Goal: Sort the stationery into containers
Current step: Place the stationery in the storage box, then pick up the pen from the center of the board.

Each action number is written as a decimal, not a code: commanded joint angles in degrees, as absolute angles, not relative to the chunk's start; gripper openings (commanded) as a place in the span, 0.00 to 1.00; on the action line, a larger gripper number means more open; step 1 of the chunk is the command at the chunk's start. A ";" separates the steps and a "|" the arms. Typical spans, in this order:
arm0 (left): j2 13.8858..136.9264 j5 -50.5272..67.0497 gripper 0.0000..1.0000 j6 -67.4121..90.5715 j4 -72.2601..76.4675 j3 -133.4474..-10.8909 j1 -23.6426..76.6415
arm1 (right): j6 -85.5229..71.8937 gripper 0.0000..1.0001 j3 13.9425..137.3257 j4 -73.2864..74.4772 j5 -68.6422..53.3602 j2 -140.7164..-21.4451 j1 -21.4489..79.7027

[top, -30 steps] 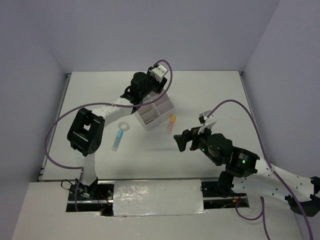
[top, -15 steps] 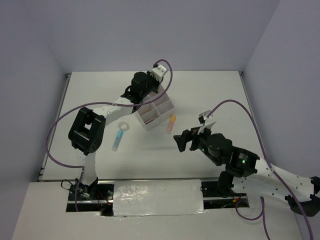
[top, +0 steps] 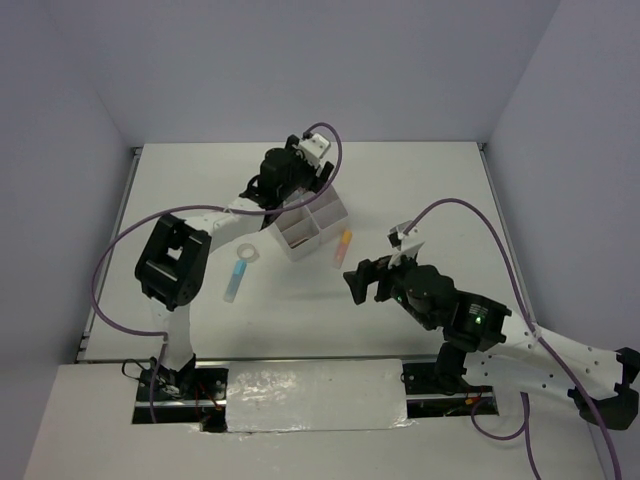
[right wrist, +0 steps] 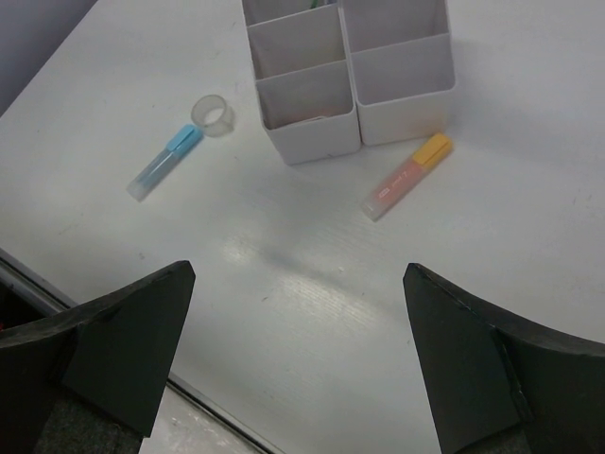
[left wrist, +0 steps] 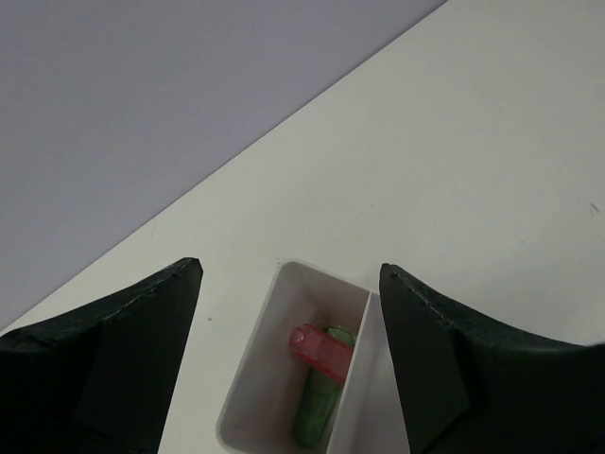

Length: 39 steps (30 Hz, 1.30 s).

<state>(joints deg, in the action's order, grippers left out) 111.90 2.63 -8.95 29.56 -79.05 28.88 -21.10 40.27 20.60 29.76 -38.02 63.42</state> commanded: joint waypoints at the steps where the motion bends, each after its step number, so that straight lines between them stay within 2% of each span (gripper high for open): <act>1: 105.31 3.42 0.89 -6.78 33.75 -78.93 28.48 | -24.07 1.00 40.87 19.42 33.74 -38.67 63.02; 3: 99.78 3.43 0.99 -3.19 33.58 -78.57 28.83 | -27.49 1.00 40.69 19.69 33.85 -42.07 60.40; 5: 94.34 0.38 0.99 -0.45 29.64 -81.02 29.00 | -30.04 1.00 43.14 22.05 30.95 -46.64 57.23; 7: 92.29 -4.80 0.99 6.92 14.21 -89.53 29.09 | -34.27 1.00 45.60 24.34 27.52 -55.14 52.13; 8: 90.63 -11.19 0.99 11.82 1.36 -92.78 29.00 | -36.37 1.00 47.88 25.65 26.99 -58.24 50.73; 10: 88.08 -16.76 0.99 15.98 -10.23 -97.90 28.92 | -38.40 1.00 51.83 27.06 27.07 -67.18 47.92; 13: 79.48 -23.10 0.99 22.92 -23.26 -93.71 28.48 | -41.65 0.99 56.93 28.12 29.43 -75.30 45.71; 16: 69.29 -22.76 0.99 28.64 -32.56 -85.45 27.51 | -41.93 0.95 60.71 26.29 26.21 -84.27 44.12; 19: 53.15 -17.68 1.00 29.54 -32.80 -74.30 27.42 | -40.34 0.84 64.75 25.22 23.65 -93.66 42.19; 23: 41.87 -19.06 0.99 23.49 -33.74 -66.28 27.42 | -40.16 0.75 68.03 25.84 24.61 -99.30 40.96; 24: 40.71 -20.46 0.99 22.42 -34.53 -65.05 27.42 | -40.78 0.70 68.20 25.93 25.04 -100.01 40.70; 26: 38.25 -22.24 0.99 20.23 -35.85 -63.64 27.42 | -41.31 0.66 67.68 24.62 24.44 -101.77 40.26; 32: 35.33 -20.92 0.99 18.90 -31.21 -51.88 27.42 | -42.98 0.59 66.89 23.56 23.56 -106.08 39.99; 39: 39.02 -18.38 0.99 18.28 -30.85 -49.75 26.98 | -42.89 0.55 63.72 20.91 21.36 -106.52 39.81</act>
<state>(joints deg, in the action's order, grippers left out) 39.03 -19.88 19.55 -33.63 -49.01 27.40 -42.04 64.88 22.83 22.35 -105.91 40.12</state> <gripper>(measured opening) 0.994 0.562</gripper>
